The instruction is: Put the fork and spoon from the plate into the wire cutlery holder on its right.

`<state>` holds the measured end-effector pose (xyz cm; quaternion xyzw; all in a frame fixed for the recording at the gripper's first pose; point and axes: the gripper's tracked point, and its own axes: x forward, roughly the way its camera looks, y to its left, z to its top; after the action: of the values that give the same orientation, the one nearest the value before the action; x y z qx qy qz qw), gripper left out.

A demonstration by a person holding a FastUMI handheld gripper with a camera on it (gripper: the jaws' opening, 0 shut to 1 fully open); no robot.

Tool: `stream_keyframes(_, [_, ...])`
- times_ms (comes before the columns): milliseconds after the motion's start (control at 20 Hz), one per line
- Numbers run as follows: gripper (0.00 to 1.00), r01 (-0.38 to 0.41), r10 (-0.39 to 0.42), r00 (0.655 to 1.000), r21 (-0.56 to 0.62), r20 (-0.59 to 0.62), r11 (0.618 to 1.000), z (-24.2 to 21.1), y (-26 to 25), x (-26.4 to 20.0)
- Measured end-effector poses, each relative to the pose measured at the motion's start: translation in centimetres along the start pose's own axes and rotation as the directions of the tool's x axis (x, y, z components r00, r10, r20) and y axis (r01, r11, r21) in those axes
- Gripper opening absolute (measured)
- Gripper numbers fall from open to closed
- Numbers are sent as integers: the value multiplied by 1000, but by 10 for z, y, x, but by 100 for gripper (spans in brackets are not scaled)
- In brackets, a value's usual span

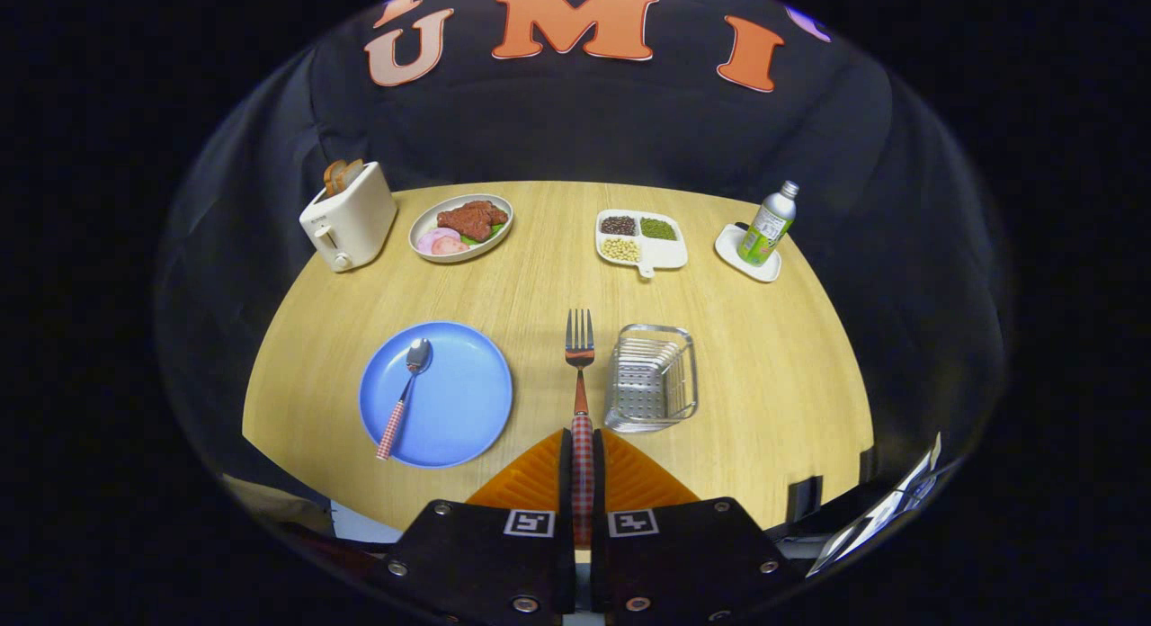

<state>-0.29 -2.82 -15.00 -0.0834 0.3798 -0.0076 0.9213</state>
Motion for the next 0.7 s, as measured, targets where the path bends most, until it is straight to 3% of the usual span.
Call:
stream_keyframes(350, [7,-14,7,984,-37,-178,999,-4,-41,6])
stream_keyframes(700, [7,-61,32,936,-71,-350,996,-10,-52,27])
